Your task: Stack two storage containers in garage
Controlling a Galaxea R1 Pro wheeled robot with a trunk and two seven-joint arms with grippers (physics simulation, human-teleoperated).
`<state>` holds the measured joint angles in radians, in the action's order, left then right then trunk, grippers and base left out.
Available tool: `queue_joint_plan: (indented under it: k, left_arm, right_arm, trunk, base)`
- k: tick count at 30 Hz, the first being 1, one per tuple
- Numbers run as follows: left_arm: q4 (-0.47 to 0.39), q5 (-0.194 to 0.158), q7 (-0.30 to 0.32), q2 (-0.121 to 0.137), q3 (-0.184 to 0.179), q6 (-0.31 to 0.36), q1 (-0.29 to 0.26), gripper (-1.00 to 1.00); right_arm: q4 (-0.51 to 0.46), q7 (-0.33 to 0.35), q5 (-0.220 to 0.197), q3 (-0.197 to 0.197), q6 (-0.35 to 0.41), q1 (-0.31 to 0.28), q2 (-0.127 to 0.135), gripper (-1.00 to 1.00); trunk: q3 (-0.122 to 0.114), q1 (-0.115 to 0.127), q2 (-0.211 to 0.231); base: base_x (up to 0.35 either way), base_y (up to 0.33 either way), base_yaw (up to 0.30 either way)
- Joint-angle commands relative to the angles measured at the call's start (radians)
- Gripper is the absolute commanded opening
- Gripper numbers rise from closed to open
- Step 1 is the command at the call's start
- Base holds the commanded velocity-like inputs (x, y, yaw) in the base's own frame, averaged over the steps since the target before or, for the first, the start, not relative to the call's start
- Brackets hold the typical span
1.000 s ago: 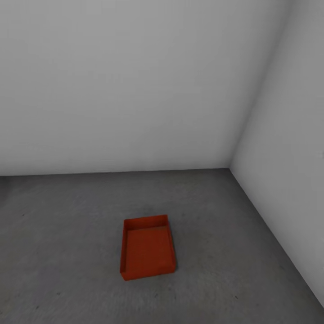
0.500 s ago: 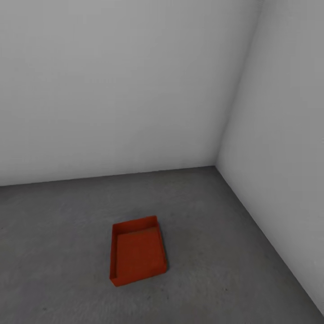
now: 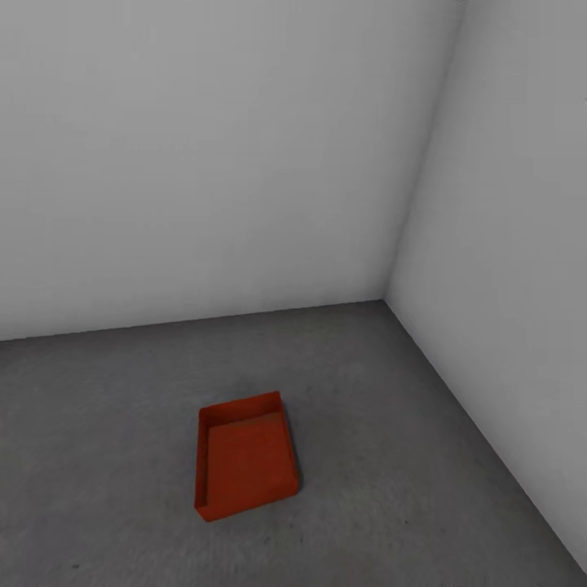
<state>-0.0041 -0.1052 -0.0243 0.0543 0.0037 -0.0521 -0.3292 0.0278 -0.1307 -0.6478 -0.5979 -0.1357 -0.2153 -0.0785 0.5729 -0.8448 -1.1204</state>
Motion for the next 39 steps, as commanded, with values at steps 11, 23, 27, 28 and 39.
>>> queue_joint_plan:
  k: [11,23,27,28,39]
  left_arm:
    - [0.000,-0.008,0.000,-0.002,-0.002,-0.003,-0.001,1.00]
    - [0.000,-0.008,0.000,-0.004,-0.004,-0.003,-0.001,1.00]
    - [0.000,-0.007,0.000,-0.004,-0.005,-0.004,-0.001,1.00]
    - [0.000,-0.007,0.000,-0.004,-0.005,-0.003,-0.001,1.00]
    - [0.000,-0.008,0.001,-0.004,-0.005,-0.003,-0.001,1.00]
  right_arm:
    - [0.003,0.004,-0.009,-0.007,-0.004,-0.001,-0.003,1.00]
    - [0.003,0.009,-0.007,-0.008,-0.004,-0.001,-0.005,1.00]
    - [0.003,0.009,-0.007,-0.008,-0.004,-0.001,-0.008,1.00]
    - [0.003,0.009,-0.007,-0.008,-0.004,-0.001,-0.008,1.00]
    - [0.003,0.009,-0.007,-0.008,-0.004,-0.001,-0.010,1.00]
  trunk:
    - [-0.005,0.000,-0.001]
    - [-0.013,0.000,-0.001]
    - [-0.017,0.000,-0.001]
    - [-0.019,0.000,-0.001]
    - [-0.035,0.000,-0.001]
  base:
    - [0.000,0.000,-0.084]
    - [0.000,0.000,-0.095]
    - [0.000,0.000,-0.005]
    - [0.000,0.000,-0.002]
    - [0.000,0.000,0.000]
